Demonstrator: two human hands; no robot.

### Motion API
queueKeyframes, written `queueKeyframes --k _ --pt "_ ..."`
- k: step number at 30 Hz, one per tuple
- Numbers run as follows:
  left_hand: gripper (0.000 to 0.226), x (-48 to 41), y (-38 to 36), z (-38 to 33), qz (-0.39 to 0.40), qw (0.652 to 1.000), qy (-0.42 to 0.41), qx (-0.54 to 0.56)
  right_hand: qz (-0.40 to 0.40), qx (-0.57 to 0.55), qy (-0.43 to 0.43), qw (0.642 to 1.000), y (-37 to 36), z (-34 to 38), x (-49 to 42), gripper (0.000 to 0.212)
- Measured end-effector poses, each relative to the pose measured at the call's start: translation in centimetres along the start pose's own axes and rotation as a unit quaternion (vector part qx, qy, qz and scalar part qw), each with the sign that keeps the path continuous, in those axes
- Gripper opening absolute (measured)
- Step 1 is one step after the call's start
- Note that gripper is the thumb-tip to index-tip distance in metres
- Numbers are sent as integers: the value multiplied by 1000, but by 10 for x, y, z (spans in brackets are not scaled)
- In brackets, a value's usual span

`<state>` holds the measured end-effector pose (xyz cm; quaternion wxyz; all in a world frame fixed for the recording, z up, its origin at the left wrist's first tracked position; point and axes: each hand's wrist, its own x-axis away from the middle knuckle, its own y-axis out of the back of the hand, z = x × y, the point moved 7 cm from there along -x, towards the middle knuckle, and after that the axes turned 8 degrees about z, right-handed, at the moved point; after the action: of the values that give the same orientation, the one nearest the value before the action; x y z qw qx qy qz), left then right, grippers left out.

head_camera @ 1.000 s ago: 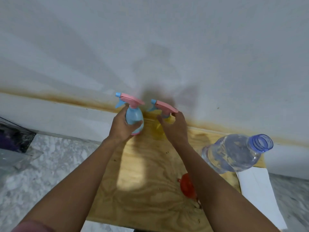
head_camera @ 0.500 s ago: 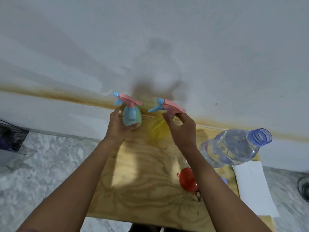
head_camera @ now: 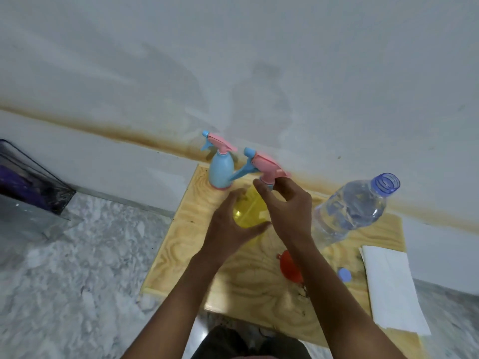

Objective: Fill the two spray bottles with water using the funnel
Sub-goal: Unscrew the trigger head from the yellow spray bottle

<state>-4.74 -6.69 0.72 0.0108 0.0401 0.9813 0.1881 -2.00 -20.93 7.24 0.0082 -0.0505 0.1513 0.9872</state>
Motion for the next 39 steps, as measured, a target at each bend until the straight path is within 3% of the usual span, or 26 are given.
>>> queueKeyframes --k 3,8,12,15,16,19,20,23,29,33,35,39 --pt "75 8 -1 -10 22 1000 6 12 19 -7 10 1000 5 7 3 12" --pt "67 18 1 -24 61 998 1 13 63 37 42 996 15 17 7 47" --pt "55 24 1 -38 92 995 -28 19 106 15 49 993 19 18 10 36" --pt "39 34 -8 -46 139 988 -21 61 162 -51 28 985 21 19 17 64" --pt "35 37 -11 -47 152 986 -16 73 182 -67 15 981 22 18 19 61" --pt "37 44 -21 -47 167 980 -1 104 234 -116 -33 965 24 12 25 27" --pt "39 46 -24 -48 166 980 3 113 236 -141 -45 961 25 8 28 27" --pt "43 47 -31 -50 152 981 8 121 194 -172 -76 963 27 -3 33 44" --pt "40 51 -38 -54 90 988 -11 123 79 -172 -89 978 33 -15 37 23" --pt "44 52 -39 -55 67 990 -22 123 56 -210 -126 968 29 -17 41 16" --pt "45 51 -38 -55 54 992 -31 112 55 -202 -106 972 27 -16 42 6" --pt "51 51 -38 -56 35 994 -41 94 38 -146 -64 986 28 -11 43 17"
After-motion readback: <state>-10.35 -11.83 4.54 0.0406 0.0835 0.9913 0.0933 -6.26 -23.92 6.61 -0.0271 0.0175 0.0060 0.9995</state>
